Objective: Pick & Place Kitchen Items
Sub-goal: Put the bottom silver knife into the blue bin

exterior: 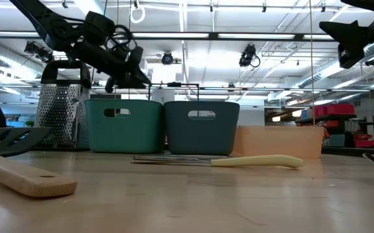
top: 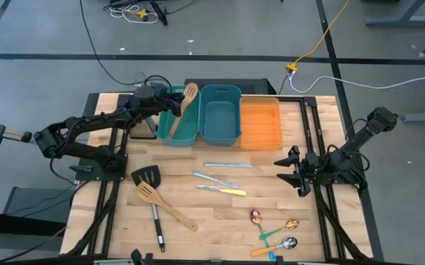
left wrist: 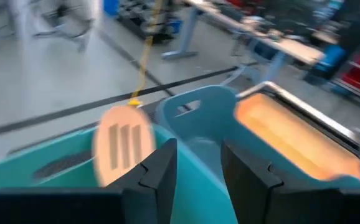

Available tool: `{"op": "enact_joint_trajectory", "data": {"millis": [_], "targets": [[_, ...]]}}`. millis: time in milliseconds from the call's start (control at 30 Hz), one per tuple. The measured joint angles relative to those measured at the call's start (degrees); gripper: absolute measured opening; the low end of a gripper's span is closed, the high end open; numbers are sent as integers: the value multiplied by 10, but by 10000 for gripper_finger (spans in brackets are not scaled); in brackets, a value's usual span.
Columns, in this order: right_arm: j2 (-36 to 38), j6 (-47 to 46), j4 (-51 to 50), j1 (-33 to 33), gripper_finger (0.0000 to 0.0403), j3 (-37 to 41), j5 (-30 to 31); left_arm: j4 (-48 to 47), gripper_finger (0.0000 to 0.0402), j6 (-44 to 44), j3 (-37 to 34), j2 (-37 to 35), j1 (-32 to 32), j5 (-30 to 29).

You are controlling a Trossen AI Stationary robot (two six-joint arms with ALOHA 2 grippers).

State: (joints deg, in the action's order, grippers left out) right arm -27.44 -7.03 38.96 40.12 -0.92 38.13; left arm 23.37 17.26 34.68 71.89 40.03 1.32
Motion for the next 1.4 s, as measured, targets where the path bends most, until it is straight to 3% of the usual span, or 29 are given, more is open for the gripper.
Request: {"op": "enact_joint_trajectory", "data": {"millis": [367,600,933,1100,1400], "targets": [[0,0,0,0,240,0,0,-11,130,-47,9,-77,-4,114],[0,0,0,0,240,0,0,-34,131,-9,9,-111,-8,226],[0,-30,0,0,240,0,0,-41,131,22,9,-116,-78,360],[-1,-30,0,0,240,0,0,-57,131,-17,9,-116,-150,352],[-1,-61,-1,0,240,0,-2,-184,131,-97,9,-116,-270,261]]}}
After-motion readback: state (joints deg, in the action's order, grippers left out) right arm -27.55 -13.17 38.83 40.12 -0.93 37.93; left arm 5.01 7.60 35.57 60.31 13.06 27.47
